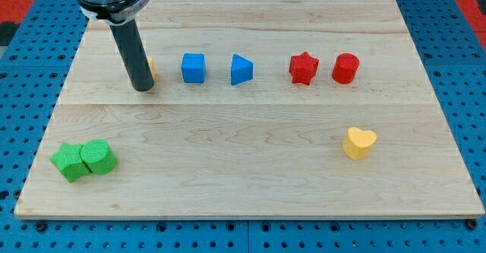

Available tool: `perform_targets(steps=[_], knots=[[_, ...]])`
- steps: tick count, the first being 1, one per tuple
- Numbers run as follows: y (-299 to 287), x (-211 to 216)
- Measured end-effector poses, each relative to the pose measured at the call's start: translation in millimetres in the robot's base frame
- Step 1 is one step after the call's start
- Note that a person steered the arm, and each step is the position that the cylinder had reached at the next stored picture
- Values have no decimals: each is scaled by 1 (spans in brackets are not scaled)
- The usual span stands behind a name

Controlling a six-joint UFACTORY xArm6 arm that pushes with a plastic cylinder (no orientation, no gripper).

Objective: Push the yellow hexagon closely to the blue cube

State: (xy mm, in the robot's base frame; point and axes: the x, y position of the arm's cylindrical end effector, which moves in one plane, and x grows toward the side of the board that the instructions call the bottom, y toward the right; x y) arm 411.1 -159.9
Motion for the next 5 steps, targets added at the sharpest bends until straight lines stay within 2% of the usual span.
perform_targets(steps=[1, 2, 3, 4, 5], knots=[[-50, 18], [-66, -8], [-64, -26], [-16, -26], [0, -24]])
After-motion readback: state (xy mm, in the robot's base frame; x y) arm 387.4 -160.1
